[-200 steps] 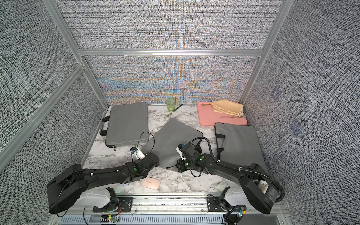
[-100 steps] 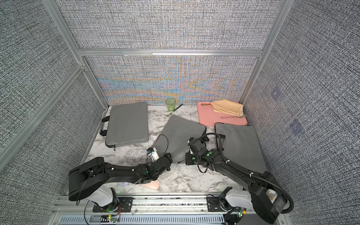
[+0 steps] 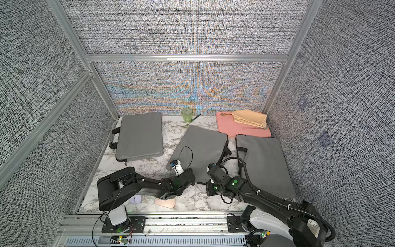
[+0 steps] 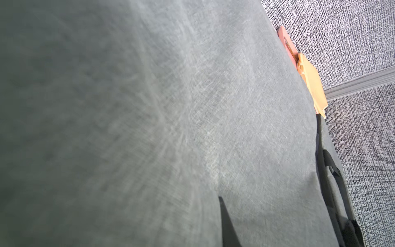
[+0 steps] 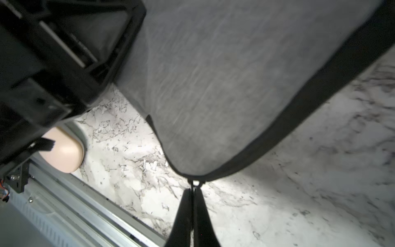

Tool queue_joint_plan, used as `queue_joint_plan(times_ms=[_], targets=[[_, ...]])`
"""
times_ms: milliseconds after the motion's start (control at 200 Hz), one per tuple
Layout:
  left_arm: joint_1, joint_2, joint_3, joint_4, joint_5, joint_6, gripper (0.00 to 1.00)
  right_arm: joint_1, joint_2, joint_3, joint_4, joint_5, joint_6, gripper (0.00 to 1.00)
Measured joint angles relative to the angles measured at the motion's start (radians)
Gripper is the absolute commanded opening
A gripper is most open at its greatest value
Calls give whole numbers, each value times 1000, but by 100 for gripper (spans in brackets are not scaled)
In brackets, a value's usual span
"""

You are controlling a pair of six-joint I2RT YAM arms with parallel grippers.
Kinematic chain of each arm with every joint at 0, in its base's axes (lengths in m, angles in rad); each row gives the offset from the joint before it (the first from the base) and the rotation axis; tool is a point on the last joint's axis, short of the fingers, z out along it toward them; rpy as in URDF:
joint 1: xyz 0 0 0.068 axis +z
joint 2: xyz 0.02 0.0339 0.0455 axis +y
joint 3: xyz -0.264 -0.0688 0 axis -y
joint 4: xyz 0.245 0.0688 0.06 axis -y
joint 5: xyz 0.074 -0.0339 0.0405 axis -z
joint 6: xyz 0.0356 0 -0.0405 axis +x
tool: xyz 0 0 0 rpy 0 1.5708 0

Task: Put the mouse into the laptop bag
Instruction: Unzip the zipper on the zippered laptop bag.

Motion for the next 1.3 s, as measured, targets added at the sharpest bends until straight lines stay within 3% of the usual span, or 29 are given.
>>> queue_joint_plan(times_ms=[440,806,966,1126,1301], targets=[[2,-2,2,-13,0,3,9,114,291,134,84,55,71,0],[9,-109,-101,1,-2,35,14,142,437,162,251,-11,130,0],[69,-193,-128,-23,47,97,18,159,411,171,298,-24,125,40],[175,-274,-121,-86,140,180,28,160,338,158,344,-7,98,68],[261,-336,-43,-260,174,296,62,159,255,104,340,8,56,91]])
